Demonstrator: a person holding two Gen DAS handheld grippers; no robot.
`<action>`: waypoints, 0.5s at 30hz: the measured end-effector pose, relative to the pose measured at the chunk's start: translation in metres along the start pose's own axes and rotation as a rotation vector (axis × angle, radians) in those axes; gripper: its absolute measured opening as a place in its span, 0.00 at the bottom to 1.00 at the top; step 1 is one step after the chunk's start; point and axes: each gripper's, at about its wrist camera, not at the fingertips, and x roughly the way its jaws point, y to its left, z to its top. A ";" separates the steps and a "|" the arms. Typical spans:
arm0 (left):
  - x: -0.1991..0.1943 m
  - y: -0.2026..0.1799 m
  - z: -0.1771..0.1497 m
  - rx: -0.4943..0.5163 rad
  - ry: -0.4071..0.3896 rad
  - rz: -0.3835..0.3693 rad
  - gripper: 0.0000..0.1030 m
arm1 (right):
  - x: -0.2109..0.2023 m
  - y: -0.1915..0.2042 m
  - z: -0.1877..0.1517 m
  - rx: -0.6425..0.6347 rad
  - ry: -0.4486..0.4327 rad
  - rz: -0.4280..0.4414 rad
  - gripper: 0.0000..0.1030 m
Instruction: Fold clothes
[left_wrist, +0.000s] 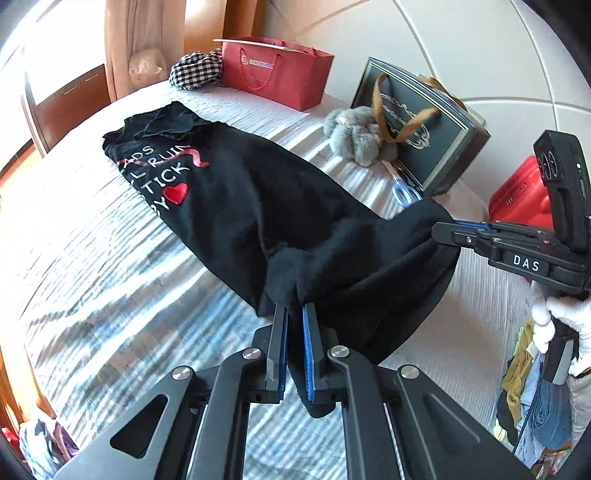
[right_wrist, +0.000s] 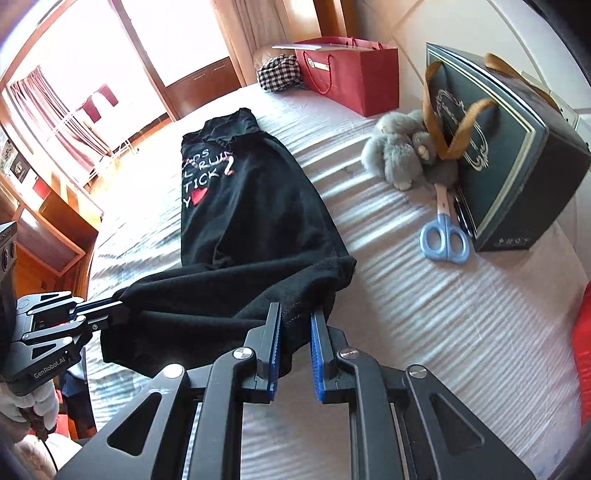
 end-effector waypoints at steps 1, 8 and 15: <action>0.000 0.012 0.008 -0.008 -0.006 0.002 0.05 | 0.005 0.007 0.012 -0.006 -0.012 -0.003 0.13; 0.025 0.111 0.077 -0.057 -0.021 -0.006 0.05 | 0.056 0.061 0.121 -0.047 -0.091 -0.001 0.13; 0.075 0.243 0.178 -0.072 -0.014 -0.013 0.05 | 0.161 0.109 0.265 -0.065 -0.081 0.018 0.13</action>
